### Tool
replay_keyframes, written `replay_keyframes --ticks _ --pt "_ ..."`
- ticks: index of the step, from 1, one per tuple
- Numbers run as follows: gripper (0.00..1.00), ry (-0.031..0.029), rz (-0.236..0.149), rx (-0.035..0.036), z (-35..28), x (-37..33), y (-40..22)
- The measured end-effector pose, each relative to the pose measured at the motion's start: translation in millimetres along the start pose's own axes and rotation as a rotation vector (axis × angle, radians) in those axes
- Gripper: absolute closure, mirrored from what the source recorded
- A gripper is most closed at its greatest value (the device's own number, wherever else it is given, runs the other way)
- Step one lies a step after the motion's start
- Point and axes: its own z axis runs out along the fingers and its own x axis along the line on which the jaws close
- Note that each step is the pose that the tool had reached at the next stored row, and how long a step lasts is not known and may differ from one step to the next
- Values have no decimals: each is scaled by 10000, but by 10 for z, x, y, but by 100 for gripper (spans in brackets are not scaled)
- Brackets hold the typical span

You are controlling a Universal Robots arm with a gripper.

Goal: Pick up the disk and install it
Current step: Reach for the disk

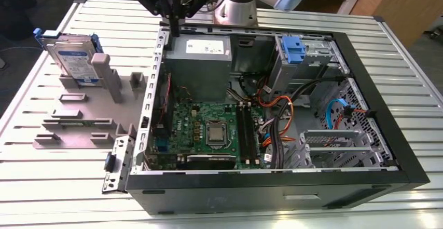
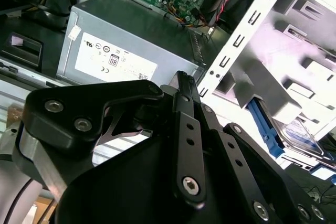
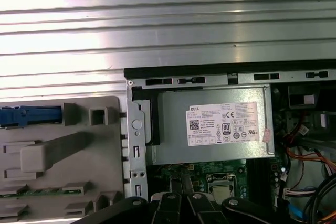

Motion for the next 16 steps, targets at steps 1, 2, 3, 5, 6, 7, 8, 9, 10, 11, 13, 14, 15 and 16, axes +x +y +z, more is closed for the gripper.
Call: replay_keyframes --ticks 1,2,3,5,6,7,8,9,10,11,13,14,15,16 --pt "89 0 0 0 0 5 0" --pt "89 0 0 0 0 10 -1" --pt "89 0 0 0 1 15 -1" --pt "89 0 0 0 1 23 -2" --pt "89 0 0 0 1 27 -2" --pt "89 0 -1 0 2 30 -2" --pt "89 0 -1 0 1 34 -3" --pt "89 0 0 0 2 38 -3" --pt "89 0 0 0 2 41 -3" --pt "89 0 0 0 2 45 -3" --pt "89 0 -1 0 3 52 -4" --pt "89 0 0 0 3 56 -4" --pt "89 0 0 0 3 59 -5" --pt "89 0 0 0 3 63 -5"
